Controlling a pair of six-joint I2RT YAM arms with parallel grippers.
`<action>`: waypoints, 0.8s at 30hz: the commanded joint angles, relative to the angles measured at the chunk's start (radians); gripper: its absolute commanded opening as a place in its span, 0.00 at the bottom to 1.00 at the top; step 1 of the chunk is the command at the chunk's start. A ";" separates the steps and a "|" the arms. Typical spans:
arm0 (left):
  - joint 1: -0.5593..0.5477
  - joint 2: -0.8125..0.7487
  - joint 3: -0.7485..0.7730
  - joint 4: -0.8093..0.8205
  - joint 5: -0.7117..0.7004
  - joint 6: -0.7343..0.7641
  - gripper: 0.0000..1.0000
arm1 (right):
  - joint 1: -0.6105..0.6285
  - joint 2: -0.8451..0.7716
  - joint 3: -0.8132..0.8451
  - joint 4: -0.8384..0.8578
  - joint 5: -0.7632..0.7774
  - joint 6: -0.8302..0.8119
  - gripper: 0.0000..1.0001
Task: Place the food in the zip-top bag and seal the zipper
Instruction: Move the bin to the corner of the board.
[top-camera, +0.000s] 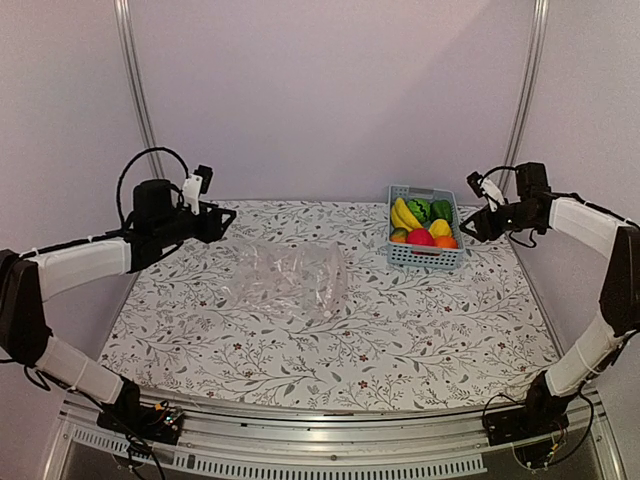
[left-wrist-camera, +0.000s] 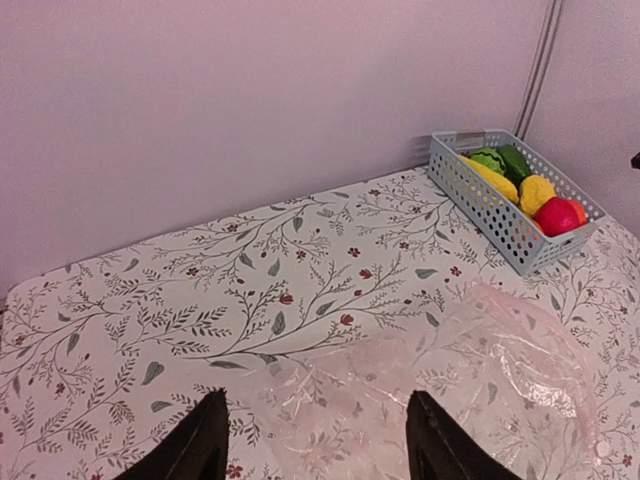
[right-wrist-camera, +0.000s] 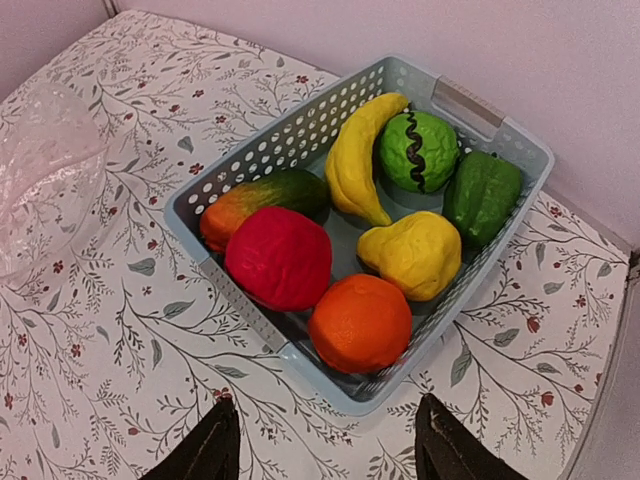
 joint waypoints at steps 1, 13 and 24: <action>-0.026 0.019 0.027 -0.047 0.024 0.023 0.60 | 0.084 0.084 0.066 -0.184 -0.018 -0.129 0.57; -0.056 0.033 0.037 -0.069 0.041 0.043 0.61 | 0.149 0.310 0.242 -0.261 0.010 -0.157 0.54; -0.064 0.045 0.043 -0.075 0.053 0.045 0.62 | 0.163 0.394 0.265 -0.248 0.068 -0.166 0.55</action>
